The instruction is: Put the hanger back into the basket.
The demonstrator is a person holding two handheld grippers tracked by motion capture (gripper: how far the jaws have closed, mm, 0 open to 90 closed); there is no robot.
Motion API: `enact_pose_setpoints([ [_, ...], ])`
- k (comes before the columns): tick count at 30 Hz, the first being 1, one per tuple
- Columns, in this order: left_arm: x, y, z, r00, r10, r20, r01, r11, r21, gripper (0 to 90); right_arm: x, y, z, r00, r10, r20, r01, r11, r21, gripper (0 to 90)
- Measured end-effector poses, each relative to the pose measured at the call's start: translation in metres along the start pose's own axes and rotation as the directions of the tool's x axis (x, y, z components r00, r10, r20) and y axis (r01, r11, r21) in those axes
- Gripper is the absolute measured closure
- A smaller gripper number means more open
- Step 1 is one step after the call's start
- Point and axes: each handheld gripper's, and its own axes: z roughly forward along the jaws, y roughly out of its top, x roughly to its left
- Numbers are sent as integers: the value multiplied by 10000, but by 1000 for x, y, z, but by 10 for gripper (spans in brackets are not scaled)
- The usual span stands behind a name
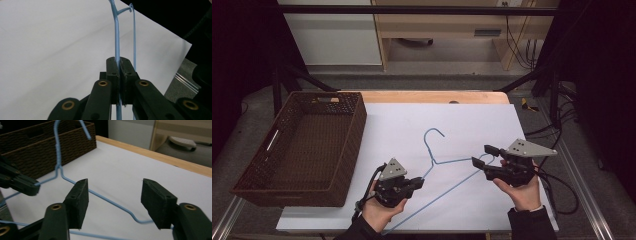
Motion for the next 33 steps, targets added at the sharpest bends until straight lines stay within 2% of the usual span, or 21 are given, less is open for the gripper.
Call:
enact_pose_setpoints([
  [2,4,2,-5,9999,-53,-112,51,9999,-141,872,-3,-3,-3,9999,84,108,-85,10000,18,378],
  [12,27,14,-39,9967,-286,-761,209,9947,-1011,872,-12,-24,-4,9970,308,707,-321,9993,177,227],
  [15,33,16,-47,9953,-289,-926,181,9932,-1149,872,-15,-33,-3,9962,468,728,-488,9985,264,208],
  [20,39,23,-58,9935,-353,-1084,210,9912,-1304,873,-20,-43,-2,9919,634,1097,-677,9970,366,156],
  [26,44,39,-77,9902,-156,-1385,-49,9891,-1469,872,-22,-50,-2,9884,602,1393,-677,9965,499,128],
  [29,48,50,-88,9845,153,-1747,-391,9902,-1341,872,-22,-53,-2,9879,527,1461,-613,9966,550,109],
  [33,53,61,-96,9803,347,-1947,-593,9908,-1220,872,-24,-54,-4,9849,574,1632,-651,9970,422,84],
])
